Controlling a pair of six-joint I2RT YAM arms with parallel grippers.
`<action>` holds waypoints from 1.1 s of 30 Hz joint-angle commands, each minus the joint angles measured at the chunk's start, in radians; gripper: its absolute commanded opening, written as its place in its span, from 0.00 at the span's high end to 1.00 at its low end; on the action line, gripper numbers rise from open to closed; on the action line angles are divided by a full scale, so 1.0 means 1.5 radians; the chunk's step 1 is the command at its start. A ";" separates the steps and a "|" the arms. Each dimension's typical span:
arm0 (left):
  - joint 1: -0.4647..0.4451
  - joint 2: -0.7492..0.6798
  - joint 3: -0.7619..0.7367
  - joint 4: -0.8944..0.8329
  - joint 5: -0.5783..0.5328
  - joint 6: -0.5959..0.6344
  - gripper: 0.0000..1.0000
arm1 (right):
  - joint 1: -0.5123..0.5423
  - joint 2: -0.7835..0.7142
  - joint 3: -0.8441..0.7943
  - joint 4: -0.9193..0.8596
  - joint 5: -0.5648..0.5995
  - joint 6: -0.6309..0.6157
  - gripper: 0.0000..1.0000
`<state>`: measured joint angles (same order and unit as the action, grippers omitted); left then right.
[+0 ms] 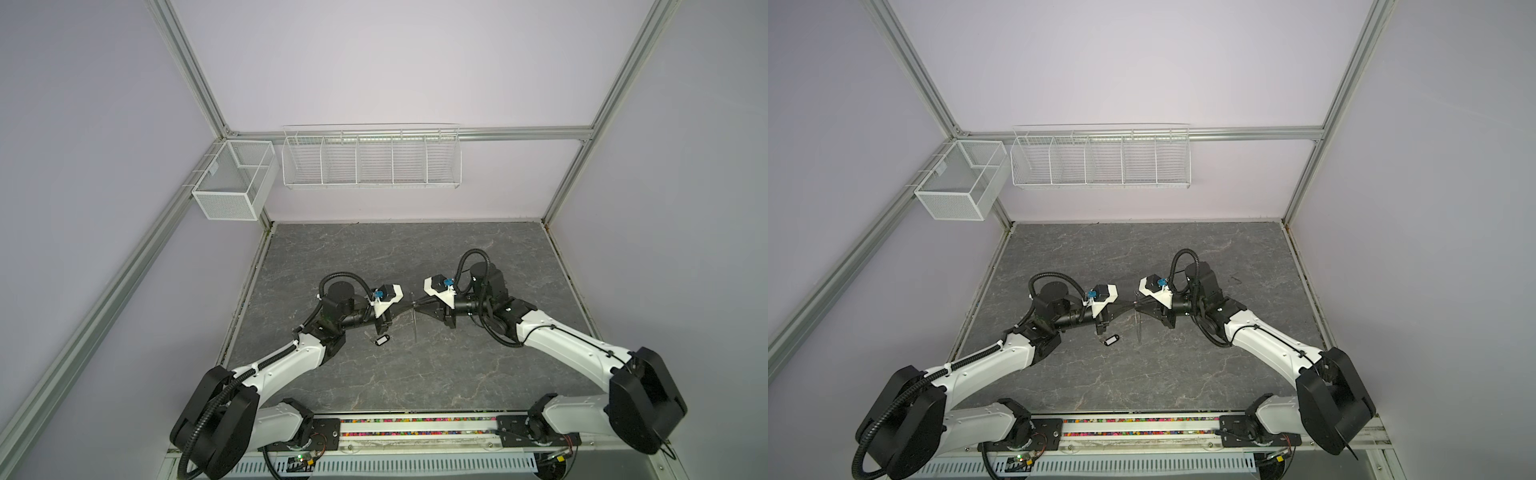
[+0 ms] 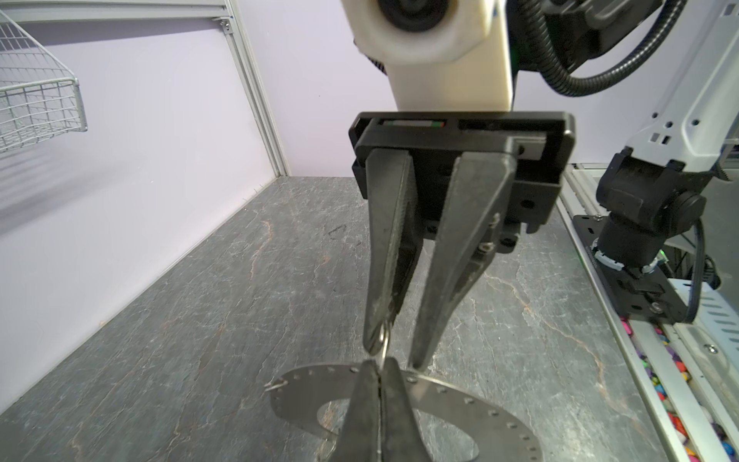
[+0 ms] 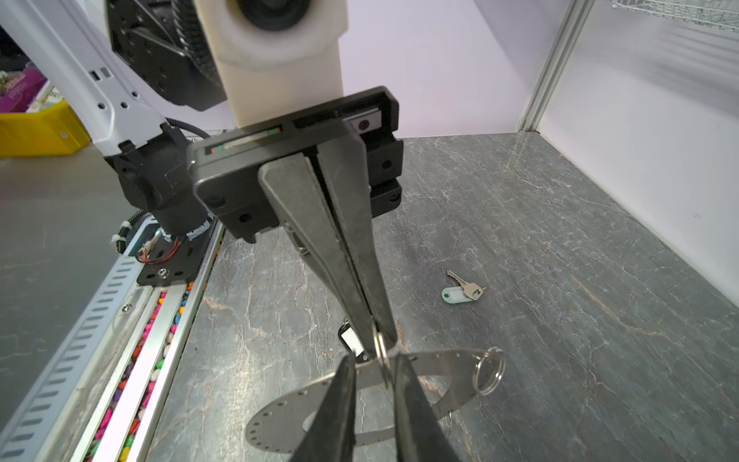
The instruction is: Put the keys on the keyring
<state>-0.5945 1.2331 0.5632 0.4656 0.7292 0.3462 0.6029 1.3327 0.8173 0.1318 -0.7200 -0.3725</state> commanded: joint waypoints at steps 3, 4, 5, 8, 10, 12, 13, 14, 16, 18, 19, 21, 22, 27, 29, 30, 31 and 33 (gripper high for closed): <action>-0.007 -0.061 0.039 -0.114 -0.086 0.143 1.00 | -0.031 -0.042 -0.018 -0.026 0.033 -0.034 0.71; -0.010 -0.072 0.039 -0.130 -0.105 0.170 1.00 | -0.039 -0.048 -0.022 -0.028 0.036 -0.033 0.70; -0.013 -0.081 0.037 -0.136 -0.125 0.188 1.00 | -0.045 -0.052 -0.025 -0.030 0.041 -0.030 0.69; -0.018 -0.102 0.025 -0.141 -0.154 0.245 1.00 | -0.053 -0.054 -0.027 -0.037 0.065 -0.024 0.68; -0.020 -0.110 0.019 -0.141 -0.170 0.275 1.00 | -0.053 -0.044 -0.019 -0.051 0.078 -0.015 0.67; -0.021 -0.114 0.014 -0.140 -0.181 0.293 1.00 | -0.053 -0.030 -0.009 -0.056 0.085 0.005 0.66; -0.021 -0.117 0.011 -0.138 -0.187 0.301 1.00 | -0.053 -0.020 -0.003 -0.059 0.091 0.019 0.66; -0.021 -0.119 0.009 -0.136 -0.195 0.308 1.00 | -0.053 -0.011 0.005 -0.065 0.095 0.032 0.65; -0.021 -0.126 0.007 -0.138 -0.217 0.315 1.00 | -0.048 0.016 0.023 -0.083 0.112 0.063 0.64; -0.019 -0.135 0.017 -0.172 -0.249 0.318 1.00 | -0.037 0.044 0.037 -0.106 0.126 0.089 0.64; -0.015 -0.141 0.023 -0.190 -0.261 0.320 1.00 | -0.028 0.060 0.059 -0.118 0.133 0.099 0.64; 0.004 -0.153 0.030 -0.224 -0.265 0.325 1.00 | -0.004 0.089 0.076 -0.133 0.148 0.115 0.64; 0.016 -0.161 0.032 -0.239 -0.275 0.323 1.00 | 0.008 0.106 0.082 -0.137 0.153 0.128 0.64; 0.079 -0.210 0.033 -0.274 -0.332 0.289 1.00 | 0.064 0.186 0.106 -0.119 0.184 0.182 0.64; 0.112 -0.232 0.025 -0.270 -0.324 0.269 1.00 | 0.089 0.216 0.114 -0.108 0.187 0.187 0.64; 0.129 -0.243 0.018 -0.267 -0.323 0.259 1.00 | 0.104 0.231 0.119 -0.106 0.194 0.182 0.64; 0.144 -0.252 0.014 -0.271 -0.324 0.258 1.00 | 0.115 0.247 0.125 -0.106 0.197 0.180 0.64; 0.170 -0.267 0.004 -0.274 -0.333 0.256 1.00 | 0.136 0.276 0.139 -0.110 0.188 0.185 0.64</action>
<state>-0.3775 0.8677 0.5831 0.0669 0.2512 0.7475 0.7712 1.7073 0.9936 -0.0334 -0.4423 -0.1223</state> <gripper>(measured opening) 0.049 0.361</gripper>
